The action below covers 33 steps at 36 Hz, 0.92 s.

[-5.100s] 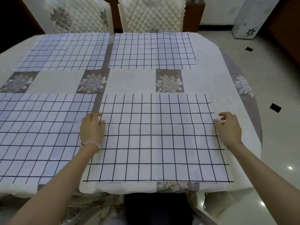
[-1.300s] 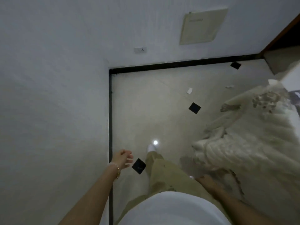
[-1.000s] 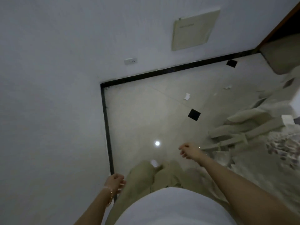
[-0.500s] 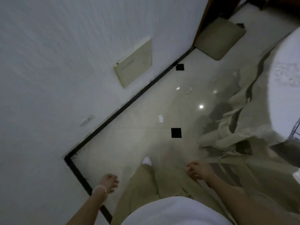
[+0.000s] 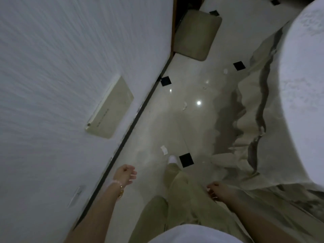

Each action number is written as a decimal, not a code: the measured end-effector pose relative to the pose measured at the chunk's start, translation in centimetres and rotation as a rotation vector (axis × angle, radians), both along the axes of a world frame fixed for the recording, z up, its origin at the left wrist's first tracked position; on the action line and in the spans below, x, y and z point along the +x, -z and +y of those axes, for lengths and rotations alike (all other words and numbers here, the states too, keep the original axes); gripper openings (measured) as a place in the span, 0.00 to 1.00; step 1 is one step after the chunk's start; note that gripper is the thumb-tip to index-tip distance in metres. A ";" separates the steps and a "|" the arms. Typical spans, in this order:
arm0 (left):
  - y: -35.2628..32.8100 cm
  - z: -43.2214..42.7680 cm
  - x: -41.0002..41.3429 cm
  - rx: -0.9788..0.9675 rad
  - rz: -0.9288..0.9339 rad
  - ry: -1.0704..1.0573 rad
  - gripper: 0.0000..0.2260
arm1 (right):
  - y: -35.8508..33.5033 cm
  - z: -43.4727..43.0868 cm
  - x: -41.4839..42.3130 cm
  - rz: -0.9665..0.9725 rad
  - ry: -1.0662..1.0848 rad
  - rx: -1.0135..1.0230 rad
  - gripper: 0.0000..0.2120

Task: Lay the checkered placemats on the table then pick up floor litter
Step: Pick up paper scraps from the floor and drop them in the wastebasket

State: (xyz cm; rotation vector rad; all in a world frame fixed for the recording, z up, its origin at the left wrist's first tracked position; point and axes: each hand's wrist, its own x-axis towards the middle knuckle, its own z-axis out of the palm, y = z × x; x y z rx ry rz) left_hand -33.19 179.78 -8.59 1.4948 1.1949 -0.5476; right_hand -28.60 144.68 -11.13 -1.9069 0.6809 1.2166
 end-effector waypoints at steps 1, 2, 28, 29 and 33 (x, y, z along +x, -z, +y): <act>0.3 0.0 0.4 -0.008 0.025 0.023 0.08 | 0.2 0.7 1.6 -0.007 -0.008 -0.011 0.08; 0.7 0.1 0.7 -0.014 0.054 0.047 0.07 | 0.4 1.4 3.2 -0.015 -0.014 -0.016 0.08; 53.1 -1.6 17.1 0.125 0.101 0.700 0.15 | 47.2 9.1 19.7 -0.117 0.217 0.033 0.08; 55.5 -2.6 17.2 0.137 0.089 0.741 0.17 | 49.4 8.5 19.0 -0.107 0.208 0.023 0.08; 62.5 -5.4 16.8 0.280 0.025 0.963 0.26 | 55.6 6.4 16.6 -0.075 0.151 -0.042 0.08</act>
